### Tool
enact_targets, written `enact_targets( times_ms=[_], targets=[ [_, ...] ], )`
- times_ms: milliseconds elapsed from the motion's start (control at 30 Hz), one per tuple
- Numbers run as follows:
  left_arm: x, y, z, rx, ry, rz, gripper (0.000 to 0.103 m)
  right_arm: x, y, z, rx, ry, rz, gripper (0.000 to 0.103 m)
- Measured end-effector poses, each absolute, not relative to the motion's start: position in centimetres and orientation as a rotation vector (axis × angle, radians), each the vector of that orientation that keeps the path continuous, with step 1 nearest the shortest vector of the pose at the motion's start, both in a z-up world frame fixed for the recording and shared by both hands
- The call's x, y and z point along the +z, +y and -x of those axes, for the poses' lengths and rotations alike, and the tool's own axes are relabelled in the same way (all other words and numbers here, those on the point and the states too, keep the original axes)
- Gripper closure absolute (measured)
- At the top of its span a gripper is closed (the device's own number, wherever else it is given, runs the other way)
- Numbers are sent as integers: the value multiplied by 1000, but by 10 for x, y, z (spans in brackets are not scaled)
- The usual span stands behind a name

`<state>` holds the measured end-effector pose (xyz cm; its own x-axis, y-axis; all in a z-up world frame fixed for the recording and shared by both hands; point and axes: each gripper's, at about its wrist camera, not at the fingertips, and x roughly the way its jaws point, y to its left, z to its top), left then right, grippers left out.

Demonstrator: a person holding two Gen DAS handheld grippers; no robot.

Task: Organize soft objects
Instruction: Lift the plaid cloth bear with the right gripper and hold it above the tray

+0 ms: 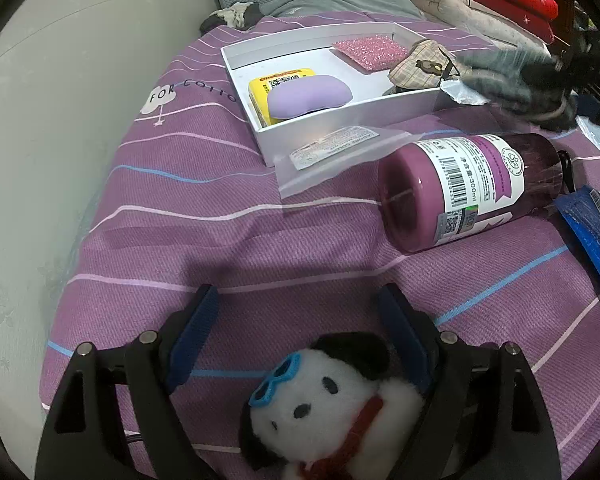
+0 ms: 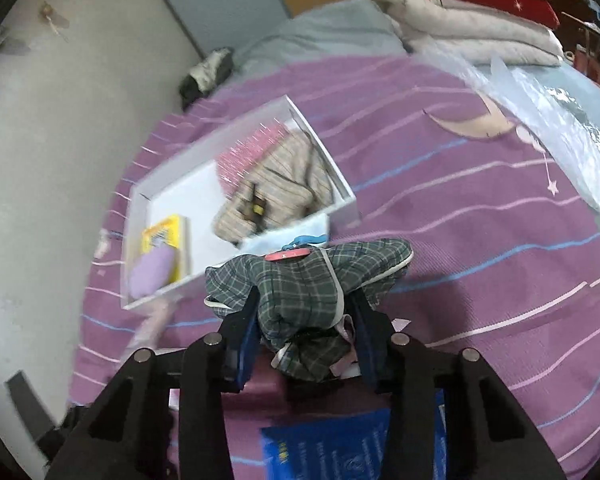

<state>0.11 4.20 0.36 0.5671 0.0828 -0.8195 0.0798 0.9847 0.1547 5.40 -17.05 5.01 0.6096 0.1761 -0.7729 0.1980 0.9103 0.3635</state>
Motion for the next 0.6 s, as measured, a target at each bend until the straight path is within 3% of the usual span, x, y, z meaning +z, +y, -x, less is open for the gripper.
enact_targets(
  times_ms=[200,433,600],
  targets=[
    [4,42,-1,2,969,-182,21,88,-160,-52,43,887,-456,63],
    [3,42,-1,2,969,-182,21,145,-153,-90,94,968,-588,62],
    [3,42,-1,2,968,-182,21,183,-128,-112,170,924,-510,62]
  ],
)
